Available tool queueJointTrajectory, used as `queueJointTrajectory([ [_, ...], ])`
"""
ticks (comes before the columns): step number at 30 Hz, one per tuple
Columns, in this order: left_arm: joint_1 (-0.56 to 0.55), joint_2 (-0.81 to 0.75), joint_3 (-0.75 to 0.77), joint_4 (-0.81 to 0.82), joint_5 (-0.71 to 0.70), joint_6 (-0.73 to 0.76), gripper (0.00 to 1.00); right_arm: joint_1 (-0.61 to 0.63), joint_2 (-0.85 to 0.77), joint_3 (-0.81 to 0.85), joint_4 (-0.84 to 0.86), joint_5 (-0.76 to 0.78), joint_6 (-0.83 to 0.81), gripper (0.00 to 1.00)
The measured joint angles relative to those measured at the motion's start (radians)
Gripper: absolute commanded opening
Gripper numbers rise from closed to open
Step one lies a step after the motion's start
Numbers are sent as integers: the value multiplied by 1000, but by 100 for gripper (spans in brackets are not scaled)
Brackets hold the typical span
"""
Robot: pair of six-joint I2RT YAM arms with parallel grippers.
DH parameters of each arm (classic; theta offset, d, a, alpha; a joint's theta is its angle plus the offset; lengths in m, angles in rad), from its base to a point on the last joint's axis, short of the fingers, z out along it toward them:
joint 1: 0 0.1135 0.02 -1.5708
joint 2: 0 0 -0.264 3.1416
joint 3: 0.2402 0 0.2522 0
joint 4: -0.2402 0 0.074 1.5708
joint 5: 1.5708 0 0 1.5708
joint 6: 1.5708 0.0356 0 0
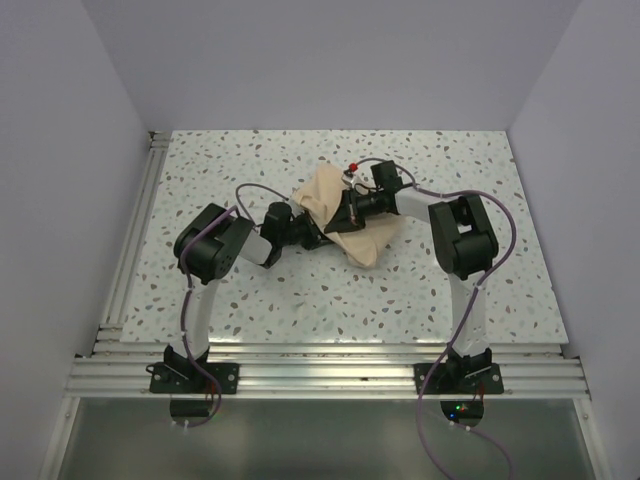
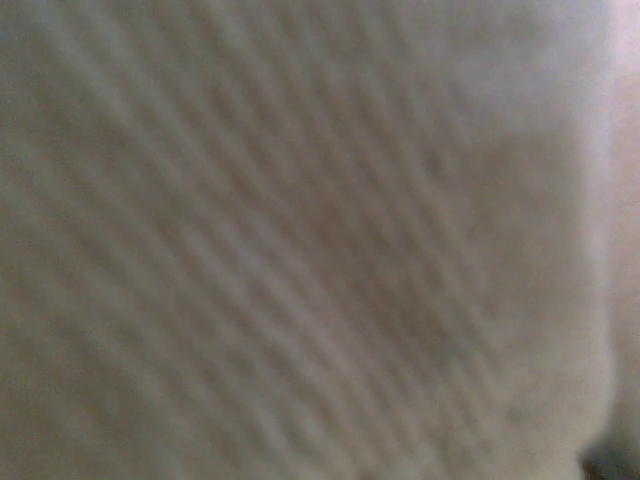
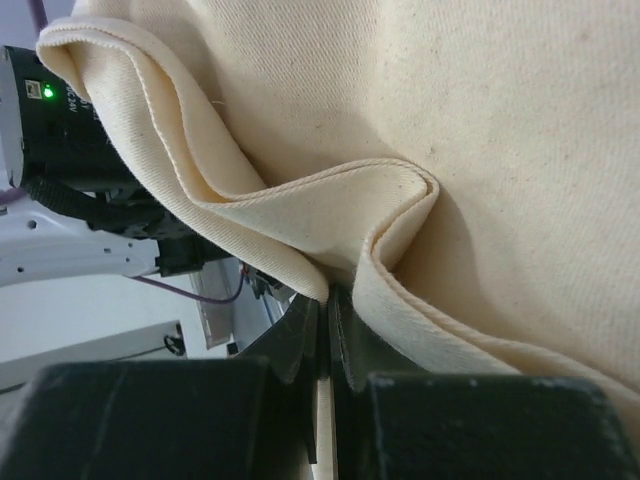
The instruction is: Prepare the surgical pack
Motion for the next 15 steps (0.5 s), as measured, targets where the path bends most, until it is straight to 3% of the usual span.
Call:
queueJointTrajectory([
  [15,3,0,7,-15,18,5,1,2,-1,-25,24,-40,-14,0],
])
